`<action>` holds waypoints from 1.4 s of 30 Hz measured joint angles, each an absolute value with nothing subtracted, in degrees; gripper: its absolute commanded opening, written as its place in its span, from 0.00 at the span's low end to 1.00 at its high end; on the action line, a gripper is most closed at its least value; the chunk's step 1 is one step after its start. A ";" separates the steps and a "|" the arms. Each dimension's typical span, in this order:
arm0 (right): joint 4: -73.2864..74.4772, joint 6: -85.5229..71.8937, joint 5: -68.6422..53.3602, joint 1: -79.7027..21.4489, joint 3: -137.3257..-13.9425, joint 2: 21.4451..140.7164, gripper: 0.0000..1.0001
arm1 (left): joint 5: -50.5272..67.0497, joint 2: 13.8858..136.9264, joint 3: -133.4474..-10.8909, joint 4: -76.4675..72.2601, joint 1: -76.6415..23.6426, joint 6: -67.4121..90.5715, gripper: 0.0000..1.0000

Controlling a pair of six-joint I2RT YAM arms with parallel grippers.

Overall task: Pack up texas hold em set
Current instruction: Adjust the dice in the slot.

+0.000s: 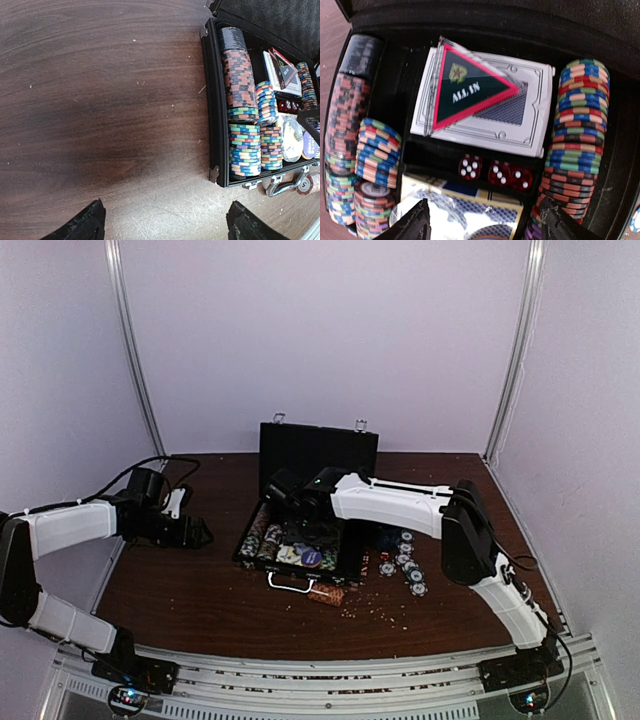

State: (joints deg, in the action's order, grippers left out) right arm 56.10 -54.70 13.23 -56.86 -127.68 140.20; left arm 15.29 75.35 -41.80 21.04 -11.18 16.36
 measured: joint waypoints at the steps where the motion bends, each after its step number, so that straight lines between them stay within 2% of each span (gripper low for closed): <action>1: 55.90 -54.74 13.61 -56.80 -127.92 140.49 0.72 | 15.29 75.35 -41.80 21.04 -11.18 16.34 0.87; 13: 54.57 -54.24 15.55 -56.05 -129.08 143.00 0.56 | 15.31 75.35 -41.80 21.04 -11.18 16.34 0.87; 42: 56.97 -54.41 18.48 -55.96 -130.96 144.99 0.44 | 15.42 75.57 -41.80 21.04 -11.18 16.36 0.87</action>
